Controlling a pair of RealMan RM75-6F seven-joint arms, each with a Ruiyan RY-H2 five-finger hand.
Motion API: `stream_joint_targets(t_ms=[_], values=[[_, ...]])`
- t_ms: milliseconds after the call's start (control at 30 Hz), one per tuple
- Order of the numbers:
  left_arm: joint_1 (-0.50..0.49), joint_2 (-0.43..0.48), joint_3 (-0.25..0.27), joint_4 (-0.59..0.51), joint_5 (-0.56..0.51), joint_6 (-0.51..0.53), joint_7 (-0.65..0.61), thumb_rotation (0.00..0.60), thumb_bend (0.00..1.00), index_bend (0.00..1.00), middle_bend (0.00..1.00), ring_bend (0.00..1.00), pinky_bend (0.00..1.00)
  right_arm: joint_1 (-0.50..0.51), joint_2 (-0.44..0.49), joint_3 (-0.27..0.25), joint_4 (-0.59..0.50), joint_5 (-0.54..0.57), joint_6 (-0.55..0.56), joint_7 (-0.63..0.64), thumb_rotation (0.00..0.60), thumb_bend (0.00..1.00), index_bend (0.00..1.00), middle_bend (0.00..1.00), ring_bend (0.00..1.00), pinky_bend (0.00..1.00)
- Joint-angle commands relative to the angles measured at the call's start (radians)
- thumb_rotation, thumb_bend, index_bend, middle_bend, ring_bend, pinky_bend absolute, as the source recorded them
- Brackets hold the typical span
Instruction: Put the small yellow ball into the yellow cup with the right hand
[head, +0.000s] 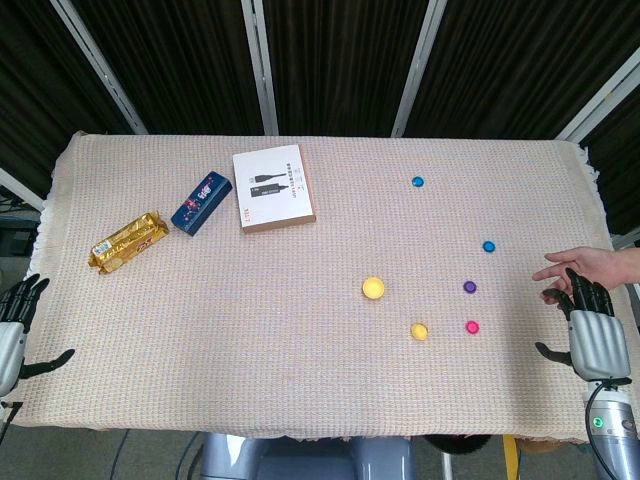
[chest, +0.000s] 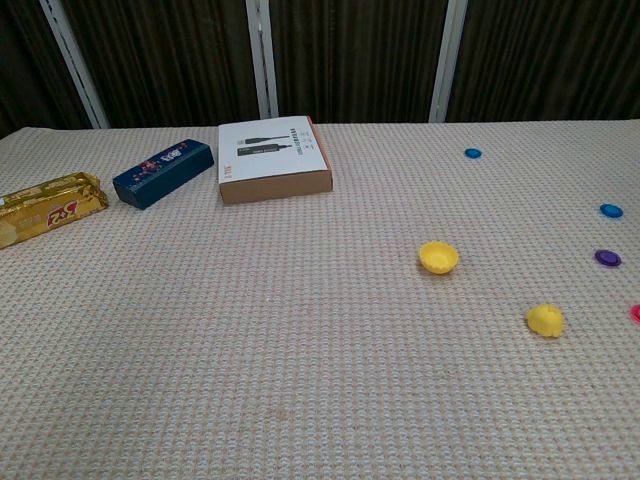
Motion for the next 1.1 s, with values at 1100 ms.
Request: stream_joint_targets(t_ms=[1100], values=[[-0.001,0.005,0.002,-0.009,-0.002,-0.007,0.004,0.6,0.03,0.0,0.0,0.0,0.14,0.004,0.0,0.0,-0.025,-0.011,-0.004,0.02,0.6,0.01,0.0,0.0,0.0,0.0]])
